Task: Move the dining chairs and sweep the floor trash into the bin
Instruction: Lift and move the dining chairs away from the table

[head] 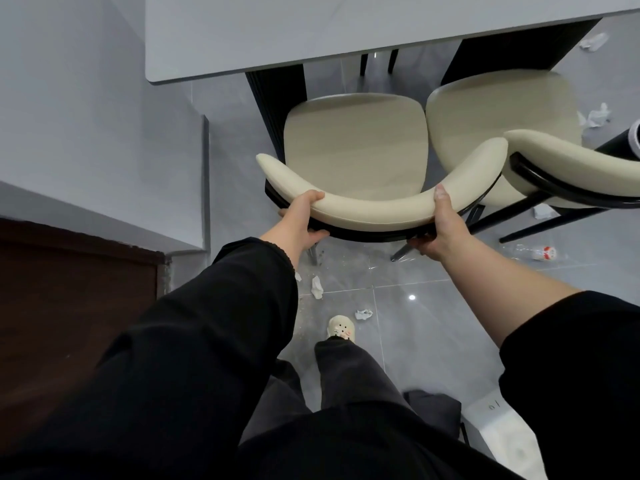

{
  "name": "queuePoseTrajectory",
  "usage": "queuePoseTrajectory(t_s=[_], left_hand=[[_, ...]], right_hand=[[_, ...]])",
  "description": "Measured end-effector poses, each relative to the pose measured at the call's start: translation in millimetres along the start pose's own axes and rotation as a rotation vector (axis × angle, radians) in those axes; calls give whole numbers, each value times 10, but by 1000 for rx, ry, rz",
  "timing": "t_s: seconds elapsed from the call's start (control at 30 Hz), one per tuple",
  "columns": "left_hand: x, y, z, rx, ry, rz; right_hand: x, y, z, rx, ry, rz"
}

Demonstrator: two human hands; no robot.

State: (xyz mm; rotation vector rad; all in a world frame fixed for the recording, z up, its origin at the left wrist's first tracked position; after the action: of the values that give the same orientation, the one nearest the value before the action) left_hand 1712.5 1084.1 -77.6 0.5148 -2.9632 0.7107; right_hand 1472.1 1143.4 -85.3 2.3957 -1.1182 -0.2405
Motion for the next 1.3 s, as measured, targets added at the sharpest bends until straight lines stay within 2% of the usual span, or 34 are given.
queuePoseTrajectory(t_s=[0.37,1.0,1.07,1.17,1.23,1.3], left_hand=[[-135,132,-177,5,-57,-33],[113,40,-246,-24,-105,-12],[122,12,-295,28,-225,104],[147,-102,-426,341,-451,546],[156,-132,-483,486,-470,780],[134,-110,-527,533,-445,938]], right_hand=[[-23,-176,-44,-7,-2,-29],[79,172,75,-16,13,-149],[85,188,44,-37,-1,-202],[79,224,-21,-59,-61,-304],[82,223,-101,-87,-79,-359],[77,201,-182,-142,-75,-452]])
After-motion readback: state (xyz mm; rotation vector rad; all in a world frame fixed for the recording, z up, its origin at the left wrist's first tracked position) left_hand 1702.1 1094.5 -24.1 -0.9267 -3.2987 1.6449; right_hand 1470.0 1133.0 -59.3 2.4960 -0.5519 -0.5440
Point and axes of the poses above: each hand's wrist, its own z-axis towards the middle knuckle, its own x-axis out of the palm, y = z × x, the point moved 3 cm from there along z, towards the middle knuckle
